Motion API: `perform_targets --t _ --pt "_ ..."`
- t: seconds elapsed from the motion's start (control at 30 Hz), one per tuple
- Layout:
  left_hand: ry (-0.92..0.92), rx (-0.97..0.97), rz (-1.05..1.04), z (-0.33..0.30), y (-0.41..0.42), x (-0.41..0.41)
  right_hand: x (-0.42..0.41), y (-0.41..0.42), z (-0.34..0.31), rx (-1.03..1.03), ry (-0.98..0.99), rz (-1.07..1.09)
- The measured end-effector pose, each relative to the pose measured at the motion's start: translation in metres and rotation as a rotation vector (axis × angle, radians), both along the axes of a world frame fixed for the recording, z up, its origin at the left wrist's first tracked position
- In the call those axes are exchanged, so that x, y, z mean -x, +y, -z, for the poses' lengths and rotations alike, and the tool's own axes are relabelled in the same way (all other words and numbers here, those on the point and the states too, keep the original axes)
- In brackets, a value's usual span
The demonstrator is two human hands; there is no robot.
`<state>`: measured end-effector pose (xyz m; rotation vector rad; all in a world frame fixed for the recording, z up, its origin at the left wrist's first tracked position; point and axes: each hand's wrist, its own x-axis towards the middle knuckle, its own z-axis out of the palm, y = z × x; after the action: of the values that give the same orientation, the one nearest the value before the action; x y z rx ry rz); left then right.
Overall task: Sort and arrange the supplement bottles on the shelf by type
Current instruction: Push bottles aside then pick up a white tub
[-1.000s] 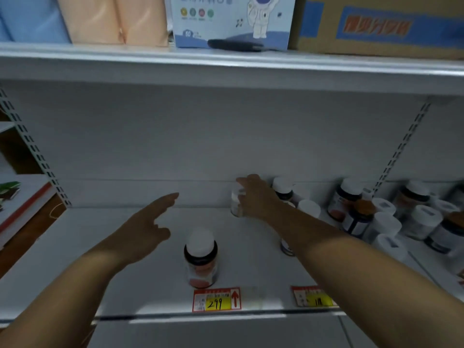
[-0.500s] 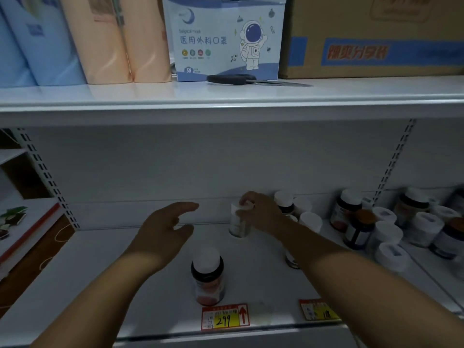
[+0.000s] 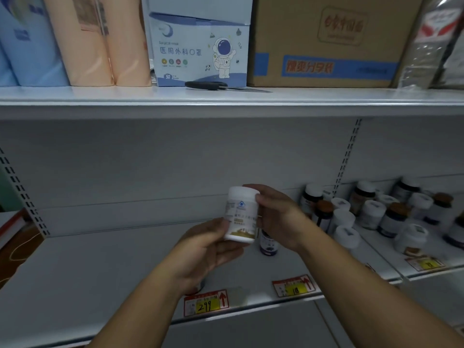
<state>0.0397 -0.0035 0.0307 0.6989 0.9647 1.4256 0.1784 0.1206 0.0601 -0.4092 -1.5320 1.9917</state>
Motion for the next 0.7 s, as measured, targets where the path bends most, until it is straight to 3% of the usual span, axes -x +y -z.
perform_targets --t 0.47,0.7 --pt "0.006 -0.102 0.1 0.024 0.008 -0.032 -0.045 -0.028 0.017 0.025 -0.044 0.27" --pt "0.115 -0.091 -0.094 0.041 0.023 -0.06 -0.067 -0.026 0.028 -0.018 -0.114 0.454"
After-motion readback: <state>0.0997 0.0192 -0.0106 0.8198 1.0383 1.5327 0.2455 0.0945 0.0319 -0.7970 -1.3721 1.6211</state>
